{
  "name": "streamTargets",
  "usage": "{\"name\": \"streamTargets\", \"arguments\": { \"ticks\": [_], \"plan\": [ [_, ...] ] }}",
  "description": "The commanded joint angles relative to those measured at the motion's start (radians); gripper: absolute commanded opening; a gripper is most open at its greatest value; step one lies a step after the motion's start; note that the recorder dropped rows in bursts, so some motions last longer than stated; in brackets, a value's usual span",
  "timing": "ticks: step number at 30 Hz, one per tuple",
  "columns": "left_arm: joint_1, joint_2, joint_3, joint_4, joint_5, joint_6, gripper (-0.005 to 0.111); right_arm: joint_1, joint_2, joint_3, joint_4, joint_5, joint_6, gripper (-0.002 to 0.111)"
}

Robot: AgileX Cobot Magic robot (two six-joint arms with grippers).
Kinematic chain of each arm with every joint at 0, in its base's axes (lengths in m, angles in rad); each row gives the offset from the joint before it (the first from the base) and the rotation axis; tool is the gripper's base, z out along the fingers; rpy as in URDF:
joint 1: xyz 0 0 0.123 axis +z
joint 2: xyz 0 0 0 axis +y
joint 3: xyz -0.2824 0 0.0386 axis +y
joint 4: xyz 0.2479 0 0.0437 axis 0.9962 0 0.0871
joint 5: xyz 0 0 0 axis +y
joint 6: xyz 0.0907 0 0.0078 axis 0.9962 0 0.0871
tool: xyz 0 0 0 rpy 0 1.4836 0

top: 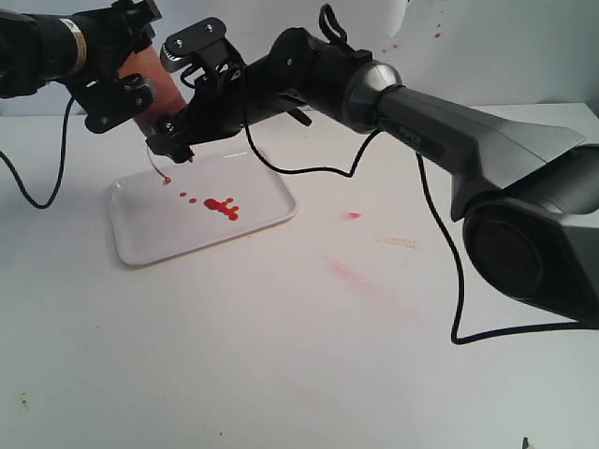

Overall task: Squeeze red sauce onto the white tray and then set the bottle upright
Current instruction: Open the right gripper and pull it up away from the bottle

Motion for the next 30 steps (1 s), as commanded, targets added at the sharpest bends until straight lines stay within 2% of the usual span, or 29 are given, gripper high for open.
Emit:
{"name": "streamTargets", "arguments": {
  "ticks": [1, 3, 5, 7, 17, 22, 25, 30],
  "plan": [
    [0.002, -0.013, -0.006, -0.038, 0.034, -0.014, 0.000, -0.013, -0.029, -0.003, -0.033, 0.123, 0.045, 0.068],
    [0.002, -0.013, -0.005, -0.046, 0.038, -0.019, 0.000, -0.020, -0.055, -0.003, -0.037, 0.235, 0.030, 0.035],
    [0.002, -0.013, -0.003, -0.050, 0.038, -0.031, 0.000, -0.020, -0.072, -0.003, -0.058, 0.330, -0.043, 0.014],
    [0.002, -0.013, -0.001, -0.053, 0.041, -0.044, 0.000, -0.020, -0.082, -0.003, -0.074, 0.390, -0.052, 0.000],
    [0.002, -0.013, 0.036, -0.098, 0.074, -0.044, 0.000, -0.020, -0.102, -0.003, -0.189, 0.536, -0.020, 0.000],
    [0.002, -0.013, 0.066, -0.098, 0.074, -0.044, 0.000, -0.027, -0.100, -0.001, -0.201, 0.604, -0.093, 0.000],
    [0.002, -0.017, 0.065, -0.118, 0.084, -0.065, 0.000, -0.055, -0.100, -0.001, -0.151, 0.604, -0.090, 0.000],
    [0.002, -0.038, 0.065, -0.127, 0.093, -0.068, 0.000, -0.141, -0.100, -0.001, 0.034, 0.604, -0.102, 0.000]
  ]
}}
